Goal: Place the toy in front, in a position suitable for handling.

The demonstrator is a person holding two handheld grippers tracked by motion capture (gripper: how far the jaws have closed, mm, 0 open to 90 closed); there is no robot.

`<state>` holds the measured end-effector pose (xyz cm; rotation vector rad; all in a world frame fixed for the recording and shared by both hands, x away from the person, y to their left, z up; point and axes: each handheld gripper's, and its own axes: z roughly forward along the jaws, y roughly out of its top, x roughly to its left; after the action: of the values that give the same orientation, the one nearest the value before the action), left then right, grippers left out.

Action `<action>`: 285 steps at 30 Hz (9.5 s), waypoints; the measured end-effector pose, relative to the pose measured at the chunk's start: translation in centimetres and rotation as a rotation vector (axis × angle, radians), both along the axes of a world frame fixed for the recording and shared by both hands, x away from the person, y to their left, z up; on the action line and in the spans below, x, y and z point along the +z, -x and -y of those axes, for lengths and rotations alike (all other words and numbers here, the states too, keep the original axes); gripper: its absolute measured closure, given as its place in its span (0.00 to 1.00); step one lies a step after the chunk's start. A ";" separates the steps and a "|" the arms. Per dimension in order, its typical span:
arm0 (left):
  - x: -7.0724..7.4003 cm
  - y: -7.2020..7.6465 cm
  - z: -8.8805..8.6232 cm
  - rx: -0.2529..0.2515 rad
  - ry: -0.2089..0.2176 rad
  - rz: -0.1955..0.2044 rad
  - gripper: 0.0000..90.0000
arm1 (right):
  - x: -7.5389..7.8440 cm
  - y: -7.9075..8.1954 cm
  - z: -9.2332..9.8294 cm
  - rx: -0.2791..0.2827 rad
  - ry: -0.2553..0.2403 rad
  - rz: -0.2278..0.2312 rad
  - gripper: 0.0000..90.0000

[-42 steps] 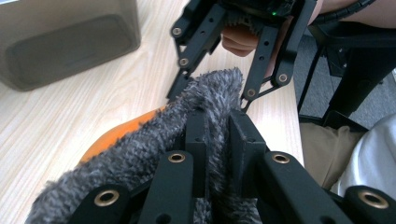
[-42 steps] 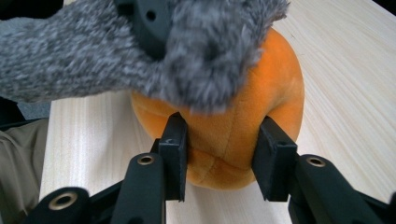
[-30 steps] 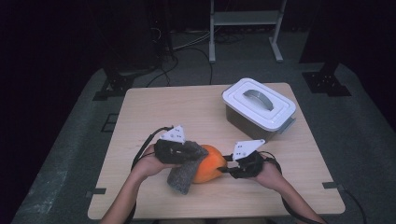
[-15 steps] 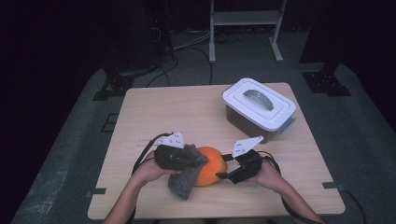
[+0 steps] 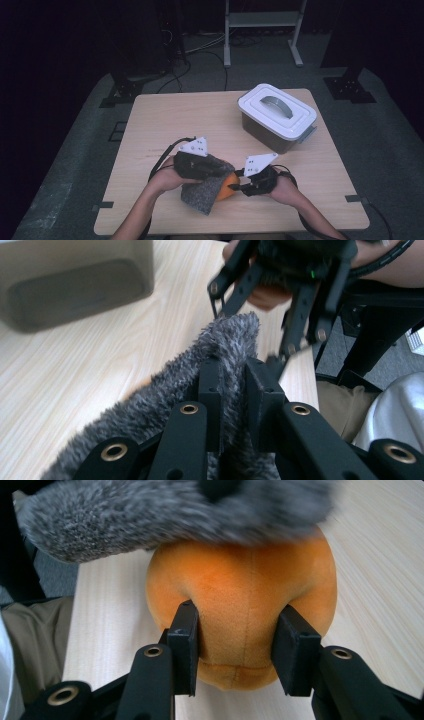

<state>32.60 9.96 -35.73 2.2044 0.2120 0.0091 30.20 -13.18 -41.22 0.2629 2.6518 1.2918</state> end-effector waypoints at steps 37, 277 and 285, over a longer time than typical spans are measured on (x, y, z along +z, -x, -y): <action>-3.2 -0.3 -0.7 0.026 -0.032 -0.071 0.88 | -0.6 -0.5 1.7 -0.038 -0.012 -0.087 0.35; -3.1 0.9 -3.3 0.090 0.085 -0.107 0.88 | 0.0 1.0 2.7 0.015 -0.037 -0.022 0.42; -3.1 1.6 -1.6 0.014 0.079 -0.110 0.88 | 0.5 0.9 1.9 0.022 -0.047 -0.086 0.27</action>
<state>30.96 11.58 -38.81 2.1270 0.2843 -0.1119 29.35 -15.10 -40.70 0.3033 2.7045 1.3811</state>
